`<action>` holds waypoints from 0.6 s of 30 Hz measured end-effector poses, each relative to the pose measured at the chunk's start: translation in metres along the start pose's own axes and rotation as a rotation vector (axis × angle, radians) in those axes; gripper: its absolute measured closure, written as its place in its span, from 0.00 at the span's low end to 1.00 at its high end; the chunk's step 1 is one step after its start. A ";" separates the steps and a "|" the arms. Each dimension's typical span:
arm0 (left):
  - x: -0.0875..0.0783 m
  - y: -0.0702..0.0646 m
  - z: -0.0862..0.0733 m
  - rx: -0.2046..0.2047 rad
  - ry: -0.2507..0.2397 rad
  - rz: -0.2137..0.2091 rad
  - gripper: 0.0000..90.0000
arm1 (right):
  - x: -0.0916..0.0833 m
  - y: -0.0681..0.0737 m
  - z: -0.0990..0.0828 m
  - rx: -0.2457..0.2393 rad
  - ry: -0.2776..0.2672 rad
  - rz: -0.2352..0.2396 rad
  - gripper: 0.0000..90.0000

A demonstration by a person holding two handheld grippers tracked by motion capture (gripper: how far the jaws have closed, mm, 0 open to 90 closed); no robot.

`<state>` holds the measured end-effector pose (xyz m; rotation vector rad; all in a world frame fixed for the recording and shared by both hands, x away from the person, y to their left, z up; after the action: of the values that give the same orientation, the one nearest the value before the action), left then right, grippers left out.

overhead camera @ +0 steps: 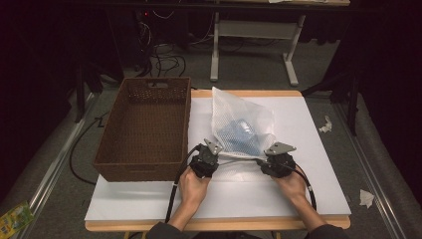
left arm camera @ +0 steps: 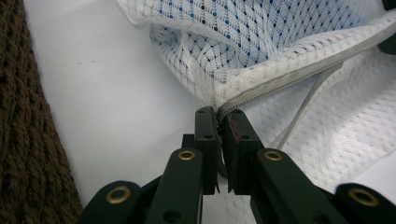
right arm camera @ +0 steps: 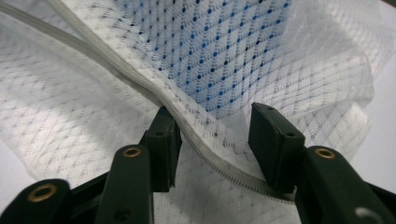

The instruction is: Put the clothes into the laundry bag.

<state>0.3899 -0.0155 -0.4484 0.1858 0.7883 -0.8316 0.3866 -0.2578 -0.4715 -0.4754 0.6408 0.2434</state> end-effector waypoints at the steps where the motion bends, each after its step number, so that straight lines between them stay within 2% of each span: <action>1: -0.002 0.000 0.001 -0.006 -0.003 -0.007 0.94 | 0.000 -0.001 0.000 0.008 0.001 0.003 0.59; 3: -0.004 -0.002 0.003 -0.007 -0.010 -0.013 0.94 | 0.000 -0.003 -0.001 0.035 0.000 0.011 0.57; 7: -0.009 -0.004 0.006 -0.009 -0.016 -0.020 0.94 | 0.002 -0.007 -0.008 0.044 0.017 -0.002 0.56; 11: -0.013 -0.003 0.007 -0.024 -0.027 -0.033 0.94 | 0.003 -0.015 -0.012 0.101 0.028 -0.018 0.54; 15: -0.017 -0.002 0.007 -0.023 -0.032 -0.023 0.94 | 0.003 -0.023 -0.016 0.136 0.033 -0.043 0.60; 18: -0.019 -0.001 0.008 -0.023 -0.034 -0.018 0.94 | 0.003 -0.028 -0.019 0.138 0.044 -0.045 0.63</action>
<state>0.3859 -0.0081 -0.4293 0.1442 0.7684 -0.8407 0.3892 -0.2913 -0.4773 -0.3630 0.6847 0.1453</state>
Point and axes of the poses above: each handheld gripper's, and its own axes: x roughly forward along the jaws, z roughly out of its top, y roughly to its left, the point moved 2 cm from there along x, roughly forward along the jaws, and after that the axes turned 15 degrees about -z, right-handed, at the moved point
